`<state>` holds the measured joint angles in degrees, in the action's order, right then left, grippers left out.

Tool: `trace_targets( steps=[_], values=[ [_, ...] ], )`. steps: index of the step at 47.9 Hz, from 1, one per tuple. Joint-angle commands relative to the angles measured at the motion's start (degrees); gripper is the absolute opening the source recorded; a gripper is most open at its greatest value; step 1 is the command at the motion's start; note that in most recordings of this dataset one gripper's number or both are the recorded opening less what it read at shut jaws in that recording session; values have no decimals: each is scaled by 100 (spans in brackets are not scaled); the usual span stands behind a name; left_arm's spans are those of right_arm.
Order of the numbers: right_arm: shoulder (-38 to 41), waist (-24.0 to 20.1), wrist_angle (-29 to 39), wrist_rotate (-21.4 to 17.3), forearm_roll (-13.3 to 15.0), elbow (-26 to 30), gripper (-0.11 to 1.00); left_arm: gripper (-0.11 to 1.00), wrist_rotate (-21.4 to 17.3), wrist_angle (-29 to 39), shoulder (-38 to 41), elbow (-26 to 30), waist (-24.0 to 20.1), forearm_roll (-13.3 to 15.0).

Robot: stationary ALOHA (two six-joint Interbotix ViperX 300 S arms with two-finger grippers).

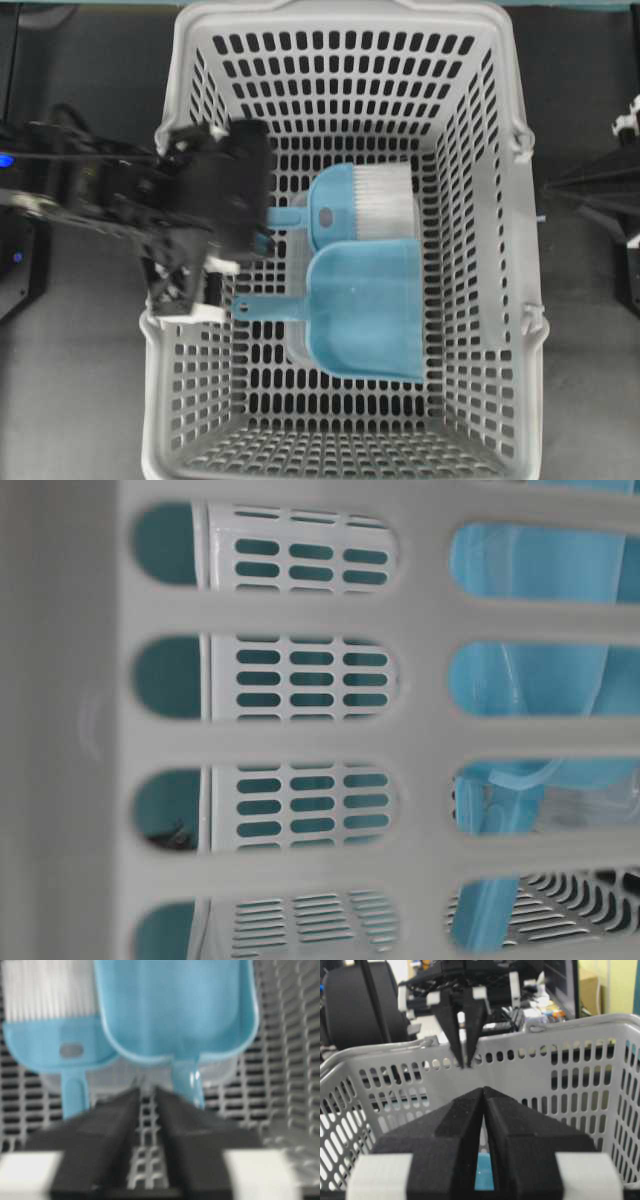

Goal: Pick up the dustpan from the shopping basket with the left arm.
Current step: 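Lower the open left gripper over the blue dustpan handle in the basket, then close the left gripper on the dustpan handle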

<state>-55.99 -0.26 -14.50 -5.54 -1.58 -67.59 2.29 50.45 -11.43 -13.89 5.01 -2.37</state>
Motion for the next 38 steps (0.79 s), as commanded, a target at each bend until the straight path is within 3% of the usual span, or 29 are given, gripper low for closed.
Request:
trace_targets(
  steps=[1, 7, 12, 38],
  values=[
    [26, -26, -35, -9, -26, 70, -1, 31, -26, 290, 264, 457, 0, -18],
    [26, -26, -35, -9, -26, 70, -1, 68, -35, 483, 633, 606, 70, -18],
    [26, -35, -26, -9, -26, 62, -1, 88, -35, 545, 949, 598, 123, -9],
    [26, -44, -18, -9, -26, 35, -1, 88, 35, 536, 1767, 352, 422, -18]
  ],
)
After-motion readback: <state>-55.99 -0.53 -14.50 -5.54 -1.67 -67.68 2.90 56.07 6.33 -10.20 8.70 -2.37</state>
